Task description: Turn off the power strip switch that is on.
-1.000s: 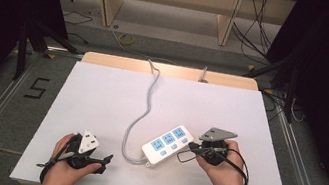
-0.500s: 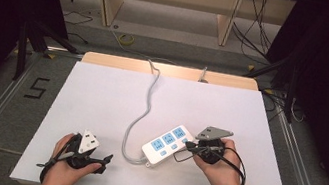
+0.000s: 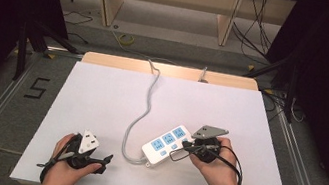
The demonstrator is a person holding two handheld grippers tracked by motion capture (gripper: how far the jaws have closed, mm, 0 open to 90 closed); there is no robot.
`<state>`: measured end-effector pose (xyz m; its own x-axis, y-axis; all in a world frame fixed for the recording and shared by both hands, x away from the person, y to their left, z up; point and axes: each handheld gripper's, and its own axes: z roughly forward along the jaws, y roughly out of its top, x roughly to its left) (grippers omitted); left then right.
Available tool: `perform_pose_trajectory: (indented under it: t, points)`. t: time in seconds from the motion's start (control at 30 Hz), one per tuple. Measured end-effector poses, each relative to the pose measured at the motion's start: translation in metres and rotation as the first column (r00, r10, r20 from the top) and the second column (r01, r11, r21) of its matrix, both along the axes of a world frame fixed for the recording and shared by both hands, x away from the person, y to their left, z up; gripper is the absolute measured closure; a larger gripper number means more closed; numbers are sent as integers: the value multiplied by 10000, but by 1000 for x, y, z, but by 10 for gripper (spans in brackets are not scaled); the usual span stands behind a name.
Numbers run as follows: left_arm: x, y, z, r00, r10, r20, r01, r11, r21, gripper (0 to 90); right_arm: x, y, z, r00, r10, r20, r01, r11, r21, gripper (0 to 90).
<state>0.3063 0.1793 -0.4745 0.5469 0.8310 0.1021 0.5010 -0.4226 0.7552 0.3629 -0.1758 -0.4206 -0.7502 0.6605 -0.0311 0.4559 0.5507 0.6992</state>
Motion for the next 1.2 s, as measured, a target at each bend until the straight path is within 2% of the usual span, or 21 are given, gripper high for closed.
perform_pose_trajectory:
  t: [0.4, 1.2]
  points:
    - [0, 0, 0, 10000, -19, -2, 19, 10000, 18, 156, 3, 8, -1, 9998, 196, -8, -196, 9998, -70, 900]
    - [0, -1, 0, 10000, -35, 19, 35, 10000, 0, 156, 8, 26, -4, 9981, 530, -303, -536, 9984, -166, 900]
